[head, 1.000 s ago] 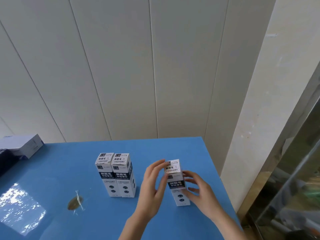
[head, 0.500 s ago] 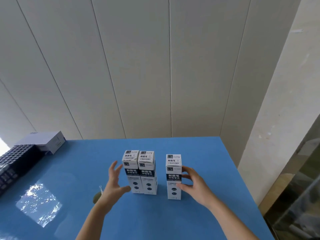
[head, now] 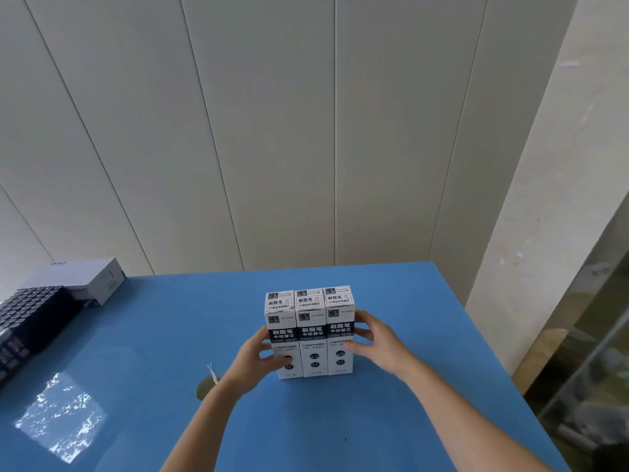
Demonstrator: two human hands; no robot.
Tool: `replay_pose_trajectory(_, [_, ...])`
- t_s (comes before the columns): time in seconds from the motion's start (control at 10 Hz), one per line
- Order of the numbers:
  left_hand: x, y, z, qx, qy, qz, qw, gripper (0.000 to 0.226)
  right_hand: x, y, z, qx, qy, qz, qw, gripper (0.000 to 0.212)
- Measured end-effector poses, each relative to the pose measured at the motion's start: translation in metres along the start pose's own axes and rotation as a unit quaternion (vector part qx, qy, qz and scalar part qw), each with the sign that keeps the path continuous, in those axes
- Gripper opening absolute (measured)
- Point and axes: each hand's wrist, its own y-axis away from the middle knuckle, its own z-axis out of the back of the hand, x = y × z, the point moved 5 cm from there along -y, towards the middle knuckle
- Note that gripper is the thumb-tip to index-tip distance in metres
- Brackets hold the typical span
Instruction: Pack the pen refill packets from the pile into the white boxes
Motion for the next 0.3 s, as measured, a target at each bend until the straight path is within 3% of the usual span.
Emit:
replay_pose_trajectory(0.2, [0.003,-0.001,0.004,0.049,-0.060,0.003,0.997,0.047,-0.012,0.008,-0.008,-0.035,0.002,-0.038,0.999,0.064])
replay_pose_trajectory(0.3, [0.007,0.003,0.010,0.056,-0.099,0.028,0.993,0.063,-0.014,0.016,-0.005,-0.064,0.020,-0.052,0.996,0.082])
